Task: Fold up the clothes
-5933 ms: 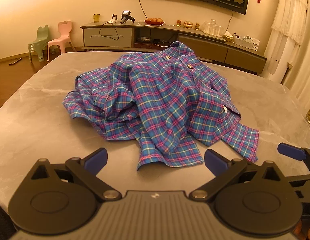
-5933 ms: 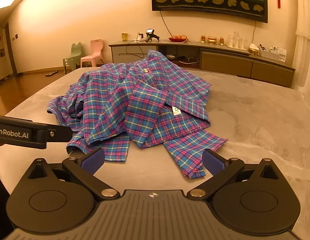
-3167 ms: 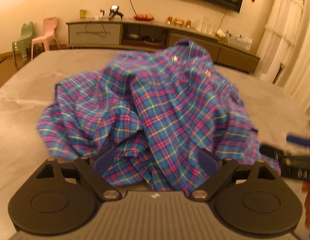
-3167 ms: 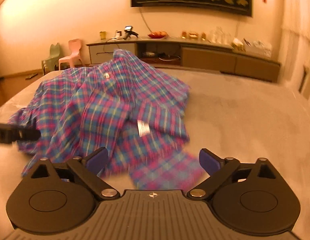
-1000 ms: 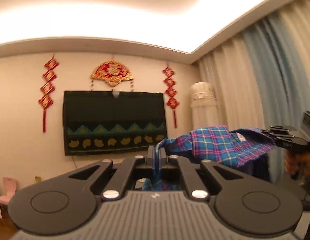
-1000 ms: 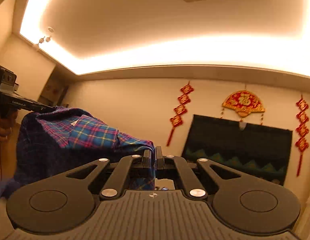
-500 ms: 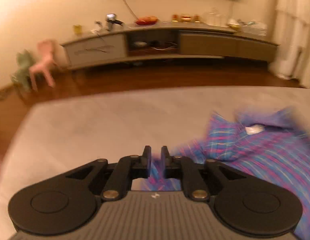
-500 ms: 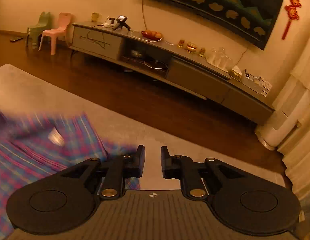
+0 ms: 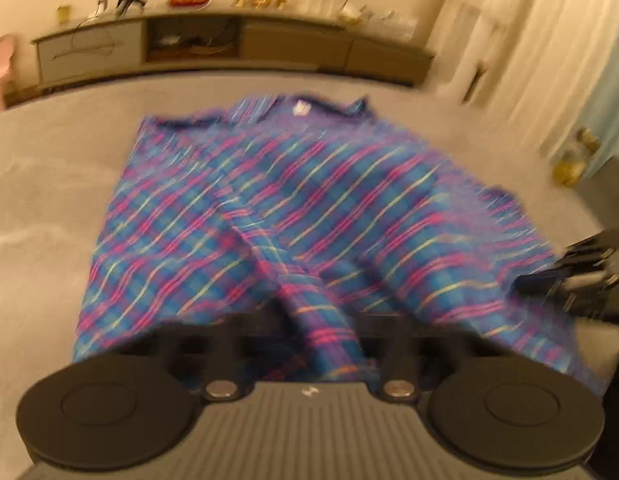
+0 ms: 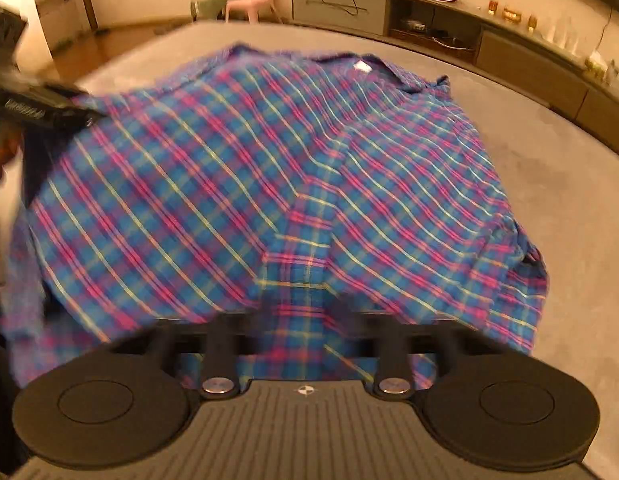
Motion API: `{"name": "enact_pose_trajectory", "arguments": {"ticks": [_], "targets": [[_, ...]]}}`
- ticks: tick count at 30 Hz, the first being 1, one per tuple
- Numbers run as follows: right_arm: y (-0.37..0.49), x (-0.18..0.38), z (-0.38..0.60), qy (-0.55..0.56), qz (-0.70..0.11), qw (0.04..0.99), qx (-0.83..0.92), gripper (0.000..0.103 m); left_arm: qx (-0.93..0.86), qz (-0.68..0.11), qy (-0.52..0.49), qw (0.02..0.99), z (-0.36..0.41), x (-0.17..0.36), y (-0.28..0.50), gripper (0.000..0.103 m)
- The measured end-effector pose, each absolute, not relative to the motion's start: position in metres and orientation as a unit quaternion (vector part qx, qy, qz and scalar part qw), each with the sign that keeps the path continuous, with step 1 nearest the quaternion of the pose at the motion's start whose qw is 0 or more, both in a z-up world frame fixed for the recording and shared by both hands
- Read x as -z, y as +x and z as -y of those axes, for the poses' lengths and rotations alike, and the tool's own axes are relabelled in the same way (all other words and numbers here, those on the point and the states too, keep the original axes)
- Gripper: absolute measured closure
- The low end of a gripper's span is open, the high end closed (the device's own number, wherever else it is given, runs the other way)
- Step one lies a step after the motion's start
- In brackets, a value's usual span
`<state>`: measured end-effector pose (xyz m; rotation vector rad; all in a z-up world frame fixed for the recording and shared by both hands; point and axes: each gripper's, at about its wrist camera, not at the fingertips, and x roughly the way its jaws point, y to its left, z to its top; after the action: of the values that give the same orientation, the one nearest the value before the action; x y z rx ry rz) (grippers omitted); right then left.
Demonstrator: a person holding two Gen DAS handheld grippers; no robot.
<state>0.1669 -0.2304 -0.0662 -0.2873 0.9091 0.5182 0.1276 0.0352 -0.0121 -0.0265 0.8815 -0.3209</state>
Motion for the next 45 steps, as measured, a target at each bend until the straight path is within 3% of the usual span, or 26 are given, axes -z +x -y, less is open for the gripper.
{"name": "enact_pose_trajectory", "arguments": {"ticks": [2, 8, 10, 11, 12, 13, 14, 15, 17, 18, 19, 20, 21, 22, 30, 32, 34, 35, 37, 39, 41, 44, 45], "targets": [[0.172, 0.042, 0.245, -0.146, -0.409, 0.873, -0.224, 0.103, 0.145, -0.418, -0.012, 0.897, -0.045, 0.008, 0.116, 0.102], [0.193, -0.018, 0.330, -0.112, -0.349, 0.926, -0.087, 0.103, -0.026, -0.360, -0.041, 0.932, -0.173, -0.052, 0.137, 0.101], [0.199, -0.023, 0.345, -0.075, -0.350, 0.931, -0.069, 0.101, -0.078, -0.357, -0.074, 0.928, -0.207, -0.060, 0.144, 0.091], [0.191, -0.017, 0.333, -0.068, -0.363, 0.924, -0.098, 0.099, -0.075, -0.356, -0.081, 0.928, -0.208, -0.061, 0.141, 0.079], [0.180, -0.007, 0.314, -0.066, -0.380, 0.912, -0.139, 0.074, -0.063, -0.354, -0.084, 0.929, -0.204, -0.062, 0.136, 0.070], [0.169, 0.003, 0.296, -0.064, -0.396, 0.898, -0.180, 0.033, -0.051, -0.352, -0.088, 0.930, -0.200, -0.062, 0.130, 0.065], [0.158, 0.013, 0.277, -0.061, -0.411, 0.882, -0.221, 0.022, -0.038, -0.351, -0.091, 0.931, -0.196, -0.062, 0.125, 0.057], [0.154, 0.022, 0.266, -0.069, -0.420, 0.874, -0.235, 0.017, -0.017, -0.358, -0.083, 0.930, -0.183, -0.057, 0.120, 0.055], [0.150, 0.039, 0.248, -0.092, -0.433, 0.863, -0.243, 0.018, 0.034, -0.378, -0.059, 0.923, -0.151, -0.042, 0.113, 0.054], [0.149, 0.048, 0.239, -0.103, -0.439, 0.858, -0.247, 0.024, 0.059, -0.387, -0.047, 0.919, -0.136, -0.034, 0.109, 0.054], [0.147, 0.056, 0.230, -0.114, -0.445, 0.852, -0.251, 0.042, 0.084, -0.396, -0.035, 0.914, -0.120, -0.027, 0.106, 0.054], [0.146, 0.065, 0.221, -0.126, -0.452, 0.846, -0.255, 0.048, 0.108, -0.404, -0.022, 0.908, -0.104, -0.020, 0.102, 0.054], [0.144, 0.073, 0.212, -0.137, -0.458, 0.840, -0.258, 0.080, 0.133, -0.413, -0.010, 0.901, -0.089, -0.012, 0.098, 0.055], [0.147, 0.071, 0.209, -0.147, -0.454, 0.840, -0.259, 0.101, 0.136, -0.420, 0.000, 0.897, -0.081, -0.002, 0.100, 0.055], [0.182, 0.026, 0.220, -0.224, -0.361, 0.885, -0.189, 0.100, 0.071, -0.461, -0.013, 0.885, -0.115, 0.027, 0.137, 0.055], [0.194, 0.019, 0.221, -0.241, -0.337, 0.894, -0.173, 0.089, 0.080, -0.445, 0.014, 0.892, -0.117, 0.014, 0.143, 0.056], [0.205, 0.012, 0.221, -0.258, -0.313, 0.901, -0.155, 0.070, 0.097, -0.412, 0.060, 0.904, -0.109, -0.005, 0.154, 0.056], [0.211, 0.008, 0.222, -0.266, -0.301, 0.904, -0.147, 0.065, 0.105, -0.395, 0.083, 0.909, -0.105, -0.015, 0.160, 0.053], [0.222, 0.001, 0.222, -0.283, -0.277, 0.909, -0.130, 0.047, 0.123, -0.365, 0.139, 0.912, -0.092, -0.025, 0.176, 0.048], [0.234, -0.006, 0.223, -0.299, -0.252, 0.913, -0.112, 0.039, 0.144, -0.340, 0.208, 0.906, -0.068, -0.018, 0.202, 0.048], [0.252, -0.001, 0.216, -0.328, -0.232, 0.909, -0.111, 0.039, 0.164, -0.314, 0.276, 0.894, -0.044, -0.012, 0.228, 0.049], [0.295, 0.034, 0.185, -0.401, -0.211, 0.879, -0.149, 0.039, 0.178, -0.287, 0.365, 0.867, -0.018, 0.012, 0.272, 0.083], [0.309, 0.046, 0.174, -0.424, -0.204, 0.867, -0.162, 0.039, 0.182, -0.286, 0.376, 0.863, -0.015, 0.022, 0.287, 0.086]]}}
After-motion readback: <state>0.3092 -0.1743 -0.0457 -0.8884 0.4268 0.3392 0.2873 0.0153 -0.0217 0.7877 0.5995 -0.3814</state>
